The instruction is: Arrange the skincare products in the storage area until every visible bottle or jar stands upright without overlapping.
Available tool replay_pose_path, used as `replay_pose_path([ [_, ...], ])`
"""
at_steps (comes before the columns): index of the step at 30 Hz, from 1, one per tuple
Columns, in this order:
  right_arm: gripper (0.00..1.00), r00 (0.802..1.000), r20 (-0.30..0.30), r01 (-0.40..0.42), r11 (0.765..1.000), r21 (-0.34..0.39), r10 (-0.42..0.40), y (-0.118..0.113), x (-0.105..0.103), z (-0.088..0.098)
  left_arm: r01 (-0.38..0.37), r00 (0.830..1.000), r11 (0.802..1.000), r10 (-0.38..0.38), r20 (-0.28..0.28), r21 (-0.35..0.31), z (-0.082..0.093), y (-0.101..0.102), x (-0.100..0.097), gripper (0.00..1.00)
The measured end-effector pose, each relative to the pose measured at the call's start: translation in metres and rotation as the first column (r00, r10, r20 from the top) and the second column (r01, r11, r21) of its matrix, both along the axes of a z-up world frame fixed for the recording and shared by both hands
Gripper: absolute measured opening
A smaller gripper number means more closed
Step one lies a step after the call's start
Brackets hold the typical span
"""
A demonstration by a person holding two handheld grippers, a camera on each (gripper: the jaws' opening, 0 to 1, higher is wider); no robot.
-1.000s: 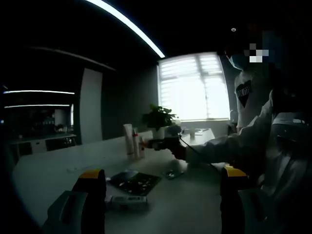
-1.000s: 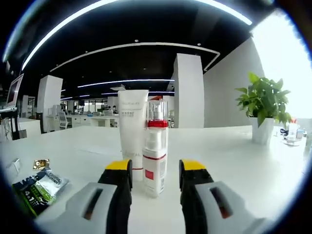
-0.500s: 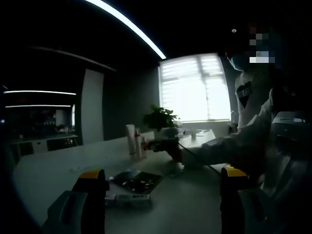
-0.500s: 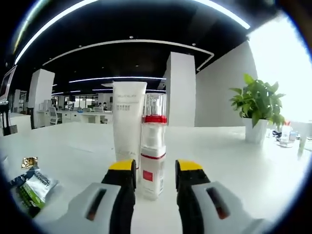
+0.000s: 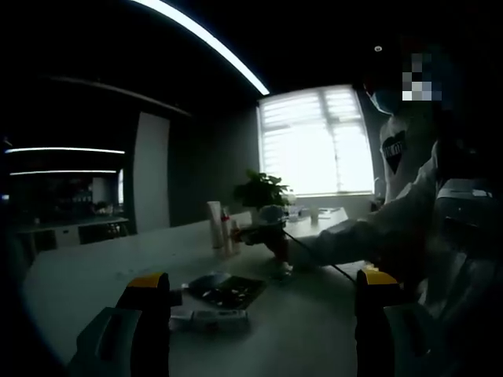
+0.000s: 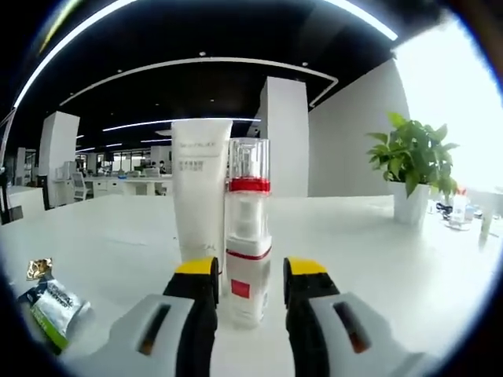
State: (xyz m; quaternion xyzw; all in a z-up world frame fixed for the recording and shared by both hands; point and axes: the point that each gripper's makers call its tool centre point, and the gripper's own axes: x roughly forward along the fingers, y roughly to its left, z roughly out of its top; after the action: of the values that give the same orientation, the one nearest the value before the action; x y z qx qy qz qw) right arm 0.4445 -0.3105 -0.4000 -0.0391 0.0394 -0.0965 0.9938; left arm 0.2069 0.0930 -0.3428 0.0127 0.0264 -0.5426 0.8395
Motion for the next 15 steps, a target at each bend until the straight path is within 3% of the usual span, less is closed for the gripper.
replay_pose_path([
  [8,0.3,1.0,-0.017,0.007,1.0,0.001,-0.007,-0.006,0.003,-0.005,-0.002,1.0,1.0,0.002,-0.002,-0.003,0.0,-0.001,0.0,1.0],
  [12,0.21,1.0,-0.029,-0.004,1.0,0.005,0.004,-0.006,0.005,-0.008,-0.004,1.0,1.0,0.004,-0.004,0.001,-0.002,0.0,0.0,1.0],
  [15,0.21,1.0,-0.031,-0.002,1.0,-0.006,0.002,-0.009,0.005,-0.011,-0.006,1.0,1.0,0.006,-0.004,0.002,-0.002,0.001,0.0,1.0],
])
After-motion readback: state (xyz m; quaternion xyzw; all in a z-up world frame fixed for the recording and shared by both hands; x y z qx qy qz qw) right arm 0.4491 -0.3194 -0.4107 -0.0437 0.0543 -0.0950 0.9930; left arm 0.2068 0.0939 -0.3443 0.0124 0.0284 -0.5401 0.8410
